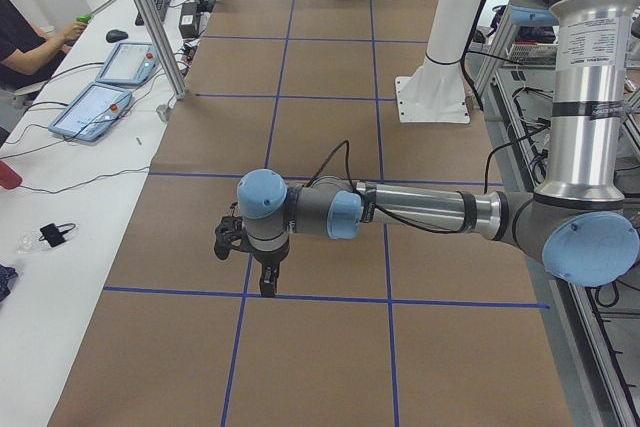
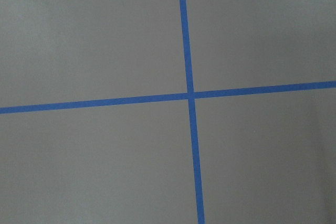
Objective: Hang towel on rack
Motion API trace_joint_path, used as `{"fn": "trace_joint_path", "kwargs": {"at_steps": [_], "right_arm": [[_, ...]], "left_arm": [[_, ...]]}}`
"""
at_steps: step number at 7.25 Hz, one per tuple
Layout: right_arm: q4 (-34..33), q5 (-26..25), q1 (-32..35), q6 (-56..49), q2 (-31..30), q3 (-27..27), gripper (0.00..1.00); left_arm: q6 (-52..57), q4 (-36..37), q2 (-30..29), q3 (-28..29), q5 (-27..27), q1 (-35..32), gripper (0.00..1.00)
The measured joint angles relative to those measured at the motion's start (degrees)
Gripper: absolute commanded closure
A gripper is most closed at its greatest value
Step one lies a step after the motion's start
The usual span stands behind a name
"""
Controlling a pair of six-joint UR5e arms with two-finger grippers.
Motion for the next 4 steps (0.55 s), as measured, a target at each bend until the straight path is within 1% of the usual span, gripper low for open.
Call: {"fn": "trace_joint_path", "kwargs": {"at_steps": [4], "right_arm": [[0.0, 0.3, 0.7, -0.1, -0.5, 1.4, 0.0]], "left_arm": [[0.1, -0.4, 0.3, -0.1, -0.1, 0.0, 0.01]]}}
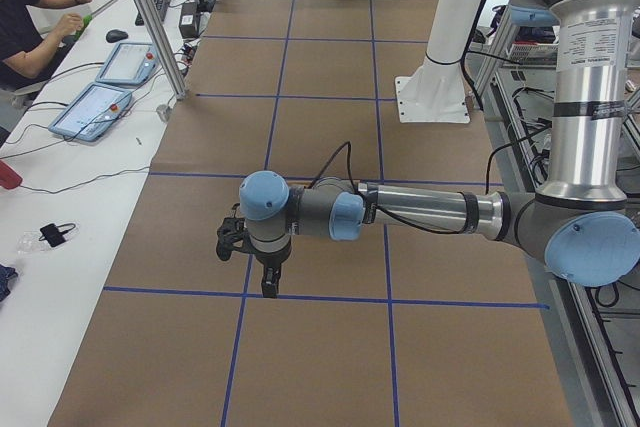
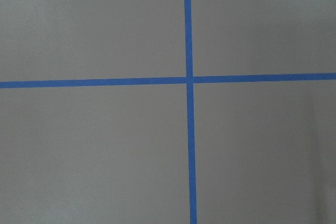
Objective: Hang towel on rack
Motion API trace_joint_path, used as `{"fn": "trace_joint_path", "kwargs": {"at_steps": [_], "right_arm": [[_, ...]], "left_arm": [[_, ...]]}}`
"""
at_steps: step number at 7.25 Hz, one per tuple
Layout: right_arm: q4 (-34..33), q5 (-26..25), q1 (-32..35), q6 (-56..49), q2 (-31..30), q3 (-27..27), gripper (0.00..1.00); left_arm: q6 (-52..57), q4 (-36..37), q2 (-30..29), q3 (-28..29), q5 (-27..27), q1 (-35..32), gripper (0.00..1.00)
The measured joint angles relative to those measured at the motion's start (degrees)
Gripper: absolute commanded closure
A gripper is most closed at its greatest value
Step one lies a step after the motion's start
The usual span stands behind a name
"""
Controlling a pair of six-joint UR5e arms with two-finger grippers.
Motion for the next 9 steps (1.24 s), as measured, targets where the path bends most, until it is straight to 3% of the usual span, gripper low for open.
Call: {"fn": "trace_joint_path", "kwargs": {"at_steps": [9], "right_arm": [[0.4, -0.1, -0.1, 1.6, 0.7, 0.8, 0.0]], "left_arm": [[0.1, -0.9, 0.7, -4.8, 0.1, 0.0, 0.01]]}}
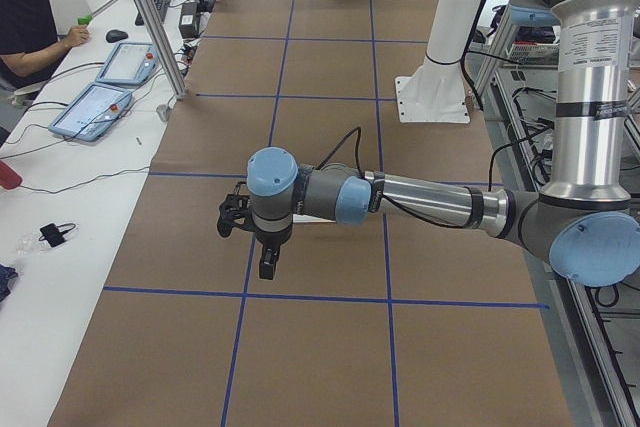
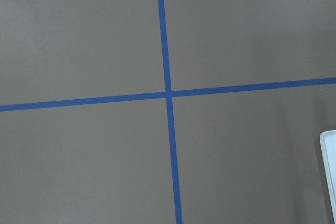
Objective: Hang towel on rack
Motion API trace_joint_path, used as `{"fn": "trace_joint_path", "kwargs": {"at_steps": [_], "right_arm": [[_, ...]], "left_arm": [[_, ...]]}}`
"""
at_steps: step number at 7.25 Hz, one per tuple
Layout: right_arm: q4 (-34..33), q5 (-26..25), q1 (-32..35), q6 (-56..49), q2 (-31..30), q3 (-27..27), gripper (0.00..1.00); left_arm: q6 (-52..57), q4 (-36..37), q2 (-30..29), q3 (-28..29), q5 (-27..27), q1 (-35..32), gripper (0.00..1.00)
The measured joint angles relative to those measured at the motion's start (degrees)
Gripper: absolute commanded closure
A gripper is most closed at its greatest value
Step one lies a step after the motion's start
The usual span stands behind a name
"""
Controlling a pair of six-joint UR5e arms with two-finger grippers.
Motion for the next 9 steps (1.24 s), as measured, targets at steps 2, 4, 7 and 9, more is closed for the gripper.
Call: {"fn": "trace_joint_path", "kwargs": {"at_steps": [2, 4, 7, 9], "right_arm": [[0.1, 2.0, 0.0, 0.1, -0.2, 0.0, 0.0], [1.2, 1.3, 0.0, -3.2, -0.9, 0.0, 0.0], [13.3, -5.9, 0.0, -18.6, -5.7, -6.0, 0.0], [22.0, -11.7, 0.1, -20.6, -9.7, -8.4, 0.0]], "left_arm": [[-0.2, -0.9, 0.4, 1.1, -0.2, 0.0, 0.01], [-0.3, -1.3, 0.6, 1.7, -0.4, 0.0, 0.01], [-0.2, -1.4, 0.6, 1.3, -0.5, 0.0, 0.01], [-0.3, -1.4, 0.6, 0.8, -0.5, 0.0, 0.01]]}}
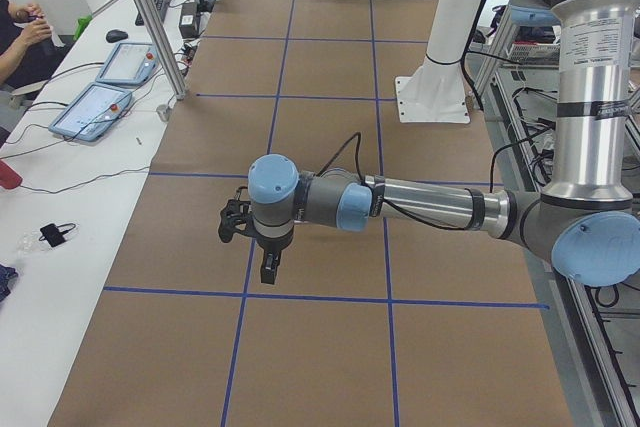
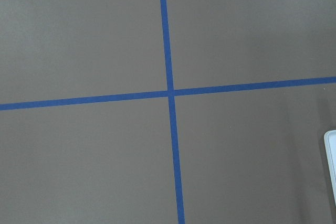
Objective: Hang towel on rack
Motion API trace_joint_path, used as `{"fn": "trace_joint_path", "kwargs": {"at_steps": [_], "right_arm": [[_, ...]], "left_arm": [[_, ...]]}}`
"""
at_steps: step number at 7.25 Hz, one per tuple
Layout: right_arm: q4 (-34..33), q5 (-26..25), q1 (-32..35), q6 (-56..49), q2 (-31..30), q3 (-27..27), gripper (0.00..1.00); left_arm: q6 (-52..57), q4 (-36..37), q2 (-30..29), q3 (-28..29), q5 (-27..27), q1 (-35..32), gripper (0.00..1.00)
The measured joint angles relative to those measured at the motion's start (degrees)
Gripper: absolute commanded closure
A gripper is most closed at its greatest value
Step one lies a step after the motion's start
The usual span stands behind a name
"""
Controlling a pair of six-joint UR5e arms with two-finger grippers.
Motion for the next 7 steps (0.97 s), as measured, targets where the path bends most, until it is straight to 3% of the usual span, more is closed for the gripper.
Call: {"fn": "trace_joint_path", "kwargs": {"at_steps": [7], "right_arm": [[2.6, 1.3, -4.4, -5.9, -1.4, -10.0, 0.0]], "left_arm": [[-0.2, 0.0, -0.2, -1.1, -0.5, 0.0, 0.01]]}}
